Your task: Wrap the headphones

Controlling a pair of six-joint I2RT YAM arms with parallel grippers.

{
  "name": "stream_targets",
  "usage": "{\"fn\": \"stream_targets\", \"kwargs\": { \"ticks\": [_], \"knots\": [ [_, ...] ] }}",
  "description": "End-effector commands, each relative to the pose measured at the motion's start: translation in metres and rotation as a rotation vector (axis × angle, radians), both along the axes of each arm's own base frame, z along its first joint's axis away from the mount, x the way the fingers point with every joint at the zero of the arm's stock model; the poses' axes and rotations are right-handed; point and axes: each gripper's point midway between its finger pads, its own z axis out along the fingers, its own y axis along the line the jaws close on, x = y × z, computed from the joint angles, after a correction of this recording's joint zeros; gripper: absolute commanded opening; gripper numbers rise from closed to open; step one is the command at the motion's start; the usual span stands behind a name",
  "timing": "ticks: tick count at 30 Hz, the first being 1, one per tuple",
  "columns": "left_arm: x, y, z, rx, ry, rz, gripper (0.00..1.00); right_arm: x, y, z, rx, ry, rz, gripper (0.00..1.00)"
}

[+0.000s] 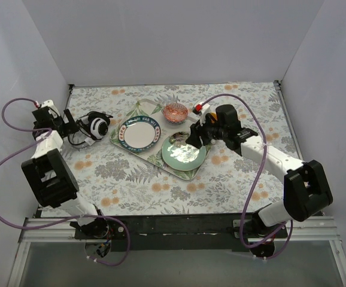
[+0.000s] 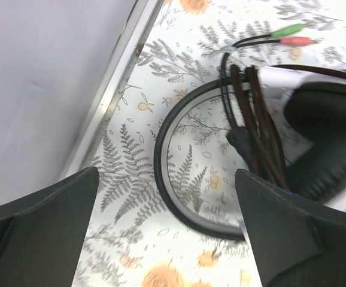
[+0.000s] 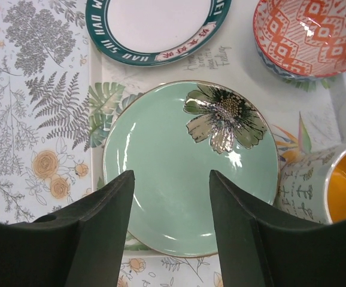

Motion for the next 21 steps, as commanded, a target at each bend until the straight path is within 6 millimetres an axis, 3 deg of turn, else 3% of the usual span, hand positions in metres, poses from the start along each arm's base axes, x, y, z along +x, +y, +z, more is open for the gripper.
{"fn": "stream_targets", "kwargs": {
  "ticks": [1,5,6,8,9,10,13,14,15,16,18,19,21],
  "knots": [
    [-0.017,-0.028,0.042,0.061,0.001,-0.152,0.98,0.002,-0.014,0.01,-0.031,-0.052,-0.073,0.62],
    [-0.037,-0.069,0.051,0.118,0.055,-0.292,0.98,0.012,-0.039,0.014,-0.075,-0.083,-0.227,0.66],
    [-0.05,-0.079,0.051,0.147,0.083,-0.329,0.98,0.016,-0.05,0.021,-0.083,-0.11,-0.288,0.68],
    [-0.057,-0.112,0.047,0.169,0.105,-0.43,0.98,0.018,-0.062,0.026,-0.078,-0.118,-0.365,0.7],
    [-0.07,-0.125,0.034,0.156,0.147,-0.477,0.98,0.021,-0.079,0.025,-0.096,-0.133,-0.441,0.7],
    [-0.074,-0.149,0.039,0.145,0.12,-0.551,0.98,0.023,-0.09,0.026,-0.101,-0.143,-0.496,0.71],
    [-0.095,-0.183,0.025,0.086,0.126,-0.656,0.98,0.024,-0.135,0.018,-0.12,-0.159,-0.703,0.75],
    [-0.101,-0.189,0.02,0.07,0.13,-0.675,0.98,0.022,-0.145,0.015,-0.116,-0.151,-0.754,0.76],
    [-0.103,-0.193,0.016,0.064,0.121,-0.687,0.98,0.016,-0.167,0.006,-0.135,-0.154,-0.833,0.77],
    [-0.112,-0.196,0.002,0.051,0.14,-0.703,0.98,0.017,-0.175,0.01,-0.113,-0.176,-0.876,0.78],
    [-0.113,-0.198,-0.002,0.061,0.103,-0.712,0.98,0.012,-0.193,0.019,-0.069,-0.224,-0.962,0.8],
    [-0.122,-0.2,-0.019,0.052,0.124,-0.721,0.98,0.006,-0.198,0.008,-0.08,-0.227,-0.976,0.8],
    [-0.12,-0.2,-0.021,0.065,0.087,-0.709,0.98,0.002,-0.207,0.017,-0.041,-0.284,-1.013,0.83]
  ]
}}
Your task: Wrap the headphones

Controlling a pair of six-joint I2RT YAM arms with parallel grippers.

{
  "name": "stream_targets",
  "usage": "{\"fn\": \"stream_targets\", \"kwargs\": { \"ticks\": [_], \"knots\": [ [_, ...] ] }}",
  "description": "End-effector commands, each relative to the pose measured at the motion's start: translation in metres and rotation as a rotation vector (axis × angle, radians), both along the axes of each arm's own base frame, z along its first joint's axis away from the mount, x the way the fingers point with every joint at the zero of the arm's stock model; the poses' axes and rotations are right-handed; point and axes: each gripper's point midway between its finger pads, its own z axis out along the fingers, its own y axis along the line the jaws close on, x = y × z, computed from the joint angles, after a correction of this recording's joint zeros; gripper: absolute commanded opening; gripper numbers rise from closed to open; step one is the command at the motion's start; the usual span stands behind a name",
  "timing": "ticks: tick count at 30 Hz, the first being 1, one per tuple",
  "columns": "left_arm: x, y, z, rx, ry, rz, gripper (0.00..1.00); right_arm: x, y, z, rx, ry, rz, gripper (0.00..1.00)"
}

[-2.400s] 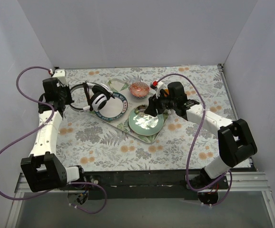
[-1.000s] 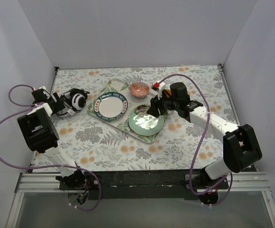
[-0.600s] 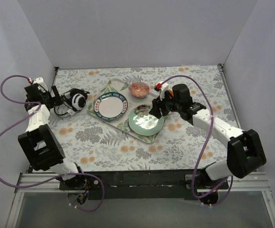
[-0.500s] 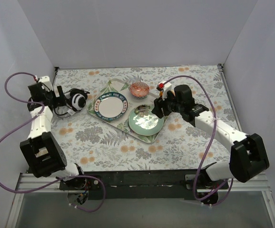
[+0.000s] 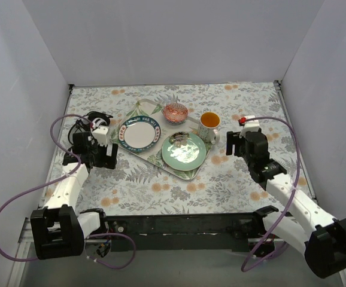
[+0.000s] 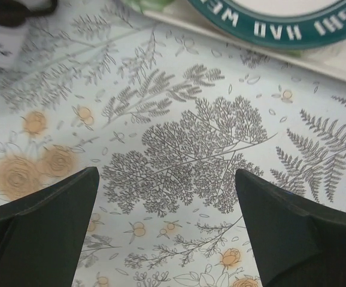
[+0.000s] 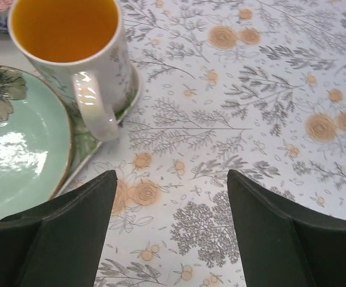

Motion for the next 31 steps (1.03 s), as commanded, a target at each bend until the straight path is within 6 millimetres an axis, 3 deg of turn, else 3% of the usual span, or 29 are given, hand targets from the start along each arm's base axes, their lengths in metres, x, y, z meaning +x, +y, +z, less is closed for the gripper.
{"fn": "stream_targets", "kwargs": {
  "ticks": [1,2,8,16,23,31],
  "knots": [
    [-0.002,-0.006,-0.008,-0.017,-0.07,-0.021,0.98,0.0,-0.029,0.022,0.041,-0.176,-0.165,0.83],
    [-0.006,-0.007,-0.015,-0.039,-0.06,0.006,0.98,0.0,-0.03,0.03,0.056,-0.21,-0.166,0.84],
    [-0.007,-0.004,-0.011,-0.03,-0.08,0.029,0.98,-0.002,-0.026,0.029,0.094,-0.238,-0.158,0.85],
    [-0.002,0.009,-0.009,-0.001,-0.097,0.111,0.98,0.004,-0.042,0.034,0.137,-0.246,-0.295,0.89],
    [-0.001,0.011,-0.009,0.009,-0.102,0.126,0.98,0.005,-0.029,0.031,0.136,-0.243,-0.214,0.89],
    [-0.002,0.022,-0.011,0.054,-0.095,0.161,0.98,0.005,-0.029,0.031,0.125,-0.244,-0.204,0.89]
  ]
}}
